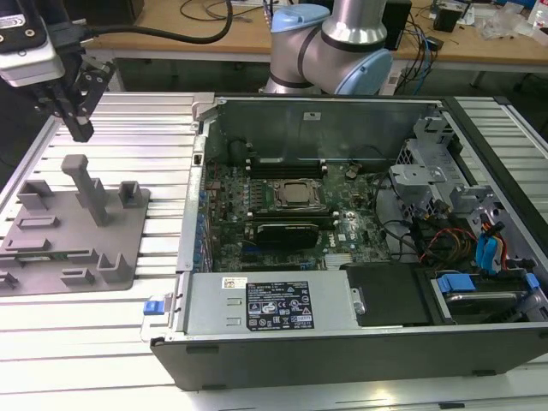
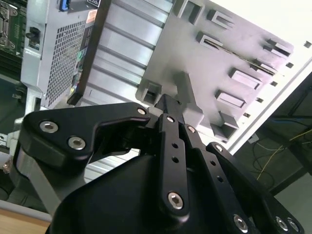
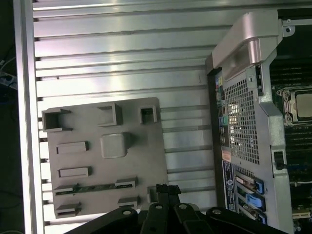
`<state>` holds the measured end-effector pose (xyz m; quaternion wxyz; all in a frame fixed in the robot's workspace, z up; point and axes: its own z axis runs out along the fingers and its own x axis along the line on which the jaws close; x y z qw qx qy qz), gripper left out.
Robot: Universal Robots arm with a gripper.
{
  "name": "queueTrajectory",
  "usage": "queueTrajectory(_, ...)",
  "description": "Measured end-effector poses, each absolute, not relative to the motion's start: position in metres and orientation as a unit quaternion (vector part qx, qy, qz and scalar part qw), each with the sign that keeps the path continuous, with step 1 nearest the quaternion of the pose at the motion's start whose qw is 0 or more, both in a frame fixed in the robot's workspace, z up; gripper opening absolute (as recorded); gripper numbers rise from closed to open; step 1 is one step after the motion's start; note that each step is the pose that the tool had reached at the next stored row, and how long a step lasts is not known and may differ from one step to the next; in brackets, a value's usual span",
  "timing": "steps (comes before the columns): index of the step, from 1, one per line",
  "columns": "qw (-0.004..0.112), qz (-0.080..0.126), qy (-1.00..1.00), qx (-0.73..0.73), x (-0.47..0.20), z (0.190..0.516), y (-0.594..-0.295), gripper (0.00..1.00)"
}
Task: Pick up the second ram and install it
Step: 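Reach for the second ram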
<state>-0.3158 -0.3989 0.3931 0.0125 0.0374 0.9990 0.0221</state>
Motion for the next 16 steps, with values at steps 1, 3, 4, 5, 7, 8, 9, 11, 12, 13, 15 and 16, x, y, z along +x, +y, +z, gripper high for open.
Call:
queueTrajectory(1, 0.012, 0.022, 0.999, 0.037, -0.318, 0.393, -0.399, 0.08)
queueTrajectory(3, 0.012, 0.022, 0.999, 0.037, -0.322, 0.393, -0.399, 0.08)
queueTrajectory(4, 0.012, 0.022, 0.999, 0.037, -0.325, 0.393, -0.399, 0.08)
queueTrajectory(5, 0.012, 0.022, 0.999, 0.037, -0.327, 0.393, -0.399, 0.08)
queueTrajectory(7, 0.012, 0.022, 0.999, 0.037, -0.332, 0.393, -0.399, 0.08)
queueTrajectory(8, 0.012, 0.022, 0.999, 0.037, -0.336, 0.393, -0.399, 0.08)
queueTrajectory(9, 0.012, 0.022, 0.999, 0.037, -0.339, 0.393, -0.399, 0.08)
queueTrajectory(11, 0.012, 0.022, 0.999, 0.037, -0.343, 0.393, -0.399, 0.08)
queueTrajectory(12, 0.013, 0.022, 0.999, 0.037, -0.348, 0.393, -0.399, 0.08)
queueTrajectory(13, 0.013, 0.022, 0.999, 0.037, -0.353, 0.393, -0.399, 0.08)
queueTrajectory(15, 0.012, 0.022, 0.999, 0.037, -0.358, 0.393, -0.399, 0.08)
queueTrajectory(16, 0.013, 0.022, 0.999, 0.037, -0.36, 0.393, -0.399, 0.08)
